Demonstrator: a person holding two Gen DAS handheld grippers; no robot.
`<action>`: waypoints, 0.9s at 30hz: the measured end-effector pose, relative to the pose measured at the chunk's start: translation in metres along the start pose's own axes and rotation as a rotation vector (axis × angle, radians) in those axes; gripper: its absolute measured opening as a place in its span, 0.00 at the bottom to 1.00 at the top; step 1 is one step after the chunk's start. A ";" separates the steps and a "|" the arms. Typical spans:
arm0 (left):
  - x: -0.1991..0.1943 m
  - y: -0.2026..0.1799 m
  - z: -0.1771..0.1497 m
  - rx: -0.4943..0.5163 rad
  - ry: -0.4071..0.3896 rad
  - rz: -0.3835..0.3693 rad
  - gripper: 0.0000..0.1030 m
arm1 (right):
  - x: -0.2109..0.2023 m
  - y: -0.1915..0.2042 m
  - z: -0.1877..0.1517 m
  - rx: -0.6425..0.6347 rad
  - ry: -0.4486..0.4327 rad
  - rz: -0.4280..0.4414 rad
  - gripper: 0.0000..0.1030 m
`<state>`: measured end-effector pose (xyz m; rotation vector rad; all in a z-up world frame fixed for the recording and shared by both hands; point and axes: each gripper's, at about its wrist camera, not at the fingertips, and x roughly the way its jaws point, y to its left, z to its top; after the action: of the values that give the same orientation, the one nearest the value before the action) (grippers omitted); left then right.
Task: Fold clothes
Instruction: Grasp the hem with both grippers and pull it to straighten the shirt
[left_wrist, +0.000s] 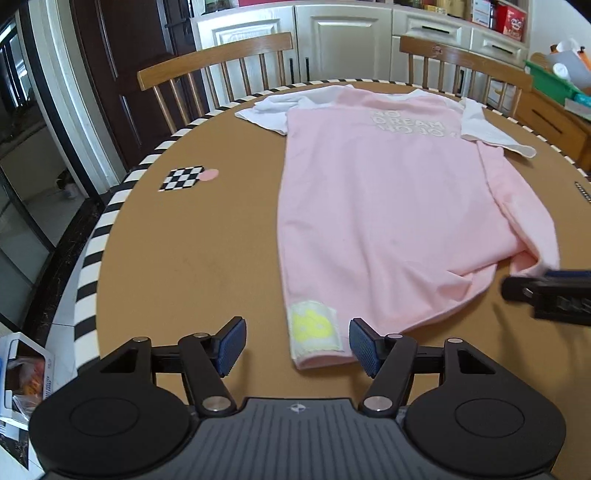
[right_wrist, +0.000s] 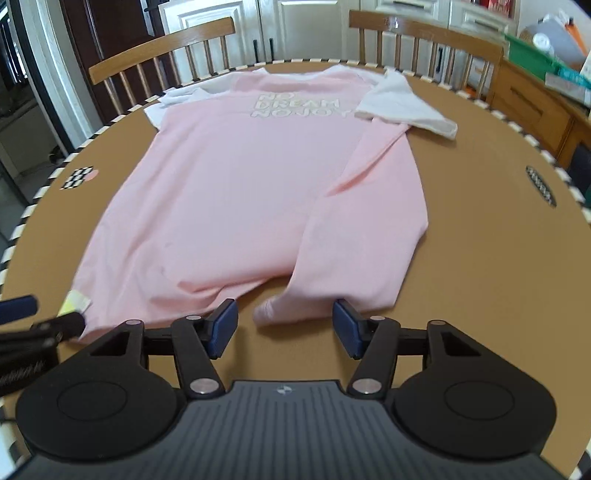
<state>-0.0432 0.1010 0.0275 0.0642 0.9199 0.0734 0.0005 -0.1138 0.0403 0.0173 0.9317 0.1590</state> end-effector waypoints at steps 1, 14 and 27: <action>0.002 -0.001 0.000 -0.002 0.007 -0.010 0.61 | 0.002 0.000 0.001 0.000 -0.004 -0.018 0.53; -0.040 0.057 0.033 -0.011 -0.042 -0.117 0.08 | -0.089 -0.137 0.054 0.178 0.037 0.273 0.08; -0.008 0.066 0.004 0.049 0.123 -0.108 0.18 | -0.039 -0.223 -0.011 0.559 0.194 0.188 0.55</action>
<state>-0.0478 0.1658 0.0420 0.0558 1.0464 -0.0464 -0.0024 -0.3408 0.0464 0.6166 1.1439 0.0704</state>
